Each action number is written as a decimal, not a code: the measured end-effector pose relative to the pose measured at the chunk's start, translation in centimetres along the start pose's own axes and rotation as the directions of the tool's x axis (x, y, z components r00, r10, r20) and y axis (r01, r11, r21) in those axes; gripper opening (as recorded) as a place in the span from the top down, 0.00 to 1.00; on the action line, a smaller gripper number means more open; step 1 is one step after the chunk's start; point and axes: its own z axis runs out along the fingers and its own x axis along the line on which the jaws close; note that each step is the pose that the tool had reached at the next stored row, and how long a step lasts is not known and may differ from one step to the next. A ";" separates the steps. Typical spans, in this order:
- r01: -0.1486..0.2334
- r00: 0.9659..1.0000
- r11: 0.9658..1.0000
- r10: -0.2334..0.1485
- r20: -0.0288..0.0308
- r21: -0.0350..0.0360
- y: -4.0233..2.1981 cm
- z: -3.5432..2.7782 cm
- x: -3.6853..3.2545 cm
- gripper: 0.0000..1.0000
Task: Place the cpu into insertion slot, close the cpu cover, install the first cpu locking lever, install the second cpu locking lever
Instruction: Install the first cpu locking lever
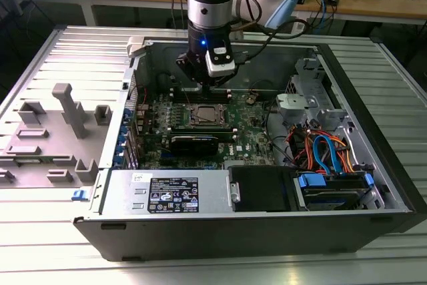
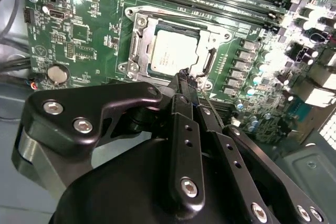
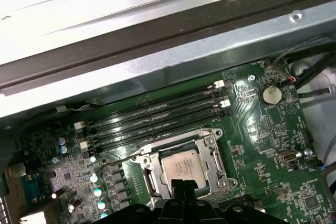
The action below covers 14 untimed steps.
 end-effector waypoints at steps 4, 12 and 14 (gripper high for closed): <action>0.002 1.000 1.000 -0.002 0.002 0.000 -0.26 -0.02 0.89 0.89; 0.163 0.987 0.987 -0.163 0.001 -0.003 -0.29 0.00 1.03 0.89; 0.209 0.978 0.978 -0.209 0.000 -0.004 -0.30 -0.01 1.03 0.89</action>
